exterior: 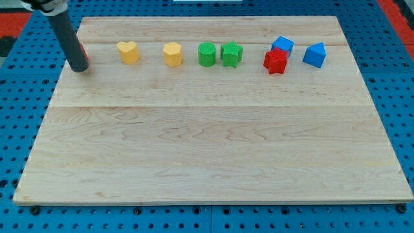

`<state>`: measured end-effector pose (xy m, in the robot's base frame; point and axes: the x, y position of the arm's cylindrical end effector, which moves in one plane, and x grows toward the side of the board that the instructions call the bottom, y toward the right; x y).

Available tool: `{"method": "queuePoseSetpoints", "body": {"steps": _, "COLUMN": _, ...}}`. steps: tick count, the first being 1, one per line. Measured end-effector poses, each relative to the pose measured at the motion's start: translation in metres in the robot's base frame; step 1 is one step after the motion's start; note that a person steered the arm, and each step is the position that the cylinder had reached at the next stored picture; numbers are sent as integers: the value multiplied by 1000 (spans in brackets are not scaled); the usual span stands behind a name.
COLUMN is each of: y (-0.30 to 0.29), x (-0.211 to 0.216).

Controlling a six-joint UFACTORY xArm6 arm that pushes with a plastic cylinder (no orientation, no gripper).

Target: Move the red circle to the top of the red star

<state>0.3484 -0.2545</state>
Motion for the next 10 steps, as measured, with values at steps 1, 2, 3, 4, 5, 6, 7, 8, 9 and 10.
{"method": "queuePoseSetpoints", "body": {"steps": 1, "y": -21, "x": -15}}
{"method": "queuePoseSetpoints", "body": {"steps": 2, "y": -22, "x": -44}}
{"method": "queuePoseSetpoints", "body": {"steps": 3, "y": -24, "x": -31}}
{"method": "queuePoseSetpoints", "body": {"steps": 4, "y": -49, "x": -30}}
{"method": "queuePoseSetpoints", "body": {"steps": 5, "y": -38, "x": -60}}
{"method": "queuePoseSetpoints", "body": {"steps": 6, "y": -25, "x": -81}}
{"method": "queuePoseSetpoints", "body": {"steps": 7, "y": -21, "x": -89}}
{"method": "queuePoseSetpoints", "body": {"steps": 8, "y": -47, "x": -103}}
{"method": "queuePoseSetpoints", "body": {"steps": 9, "y": -7, "x": -114}}
{"method": "queuePoseSetpoints", "body": {"steps": 10, "y": 66, "x": -111}}
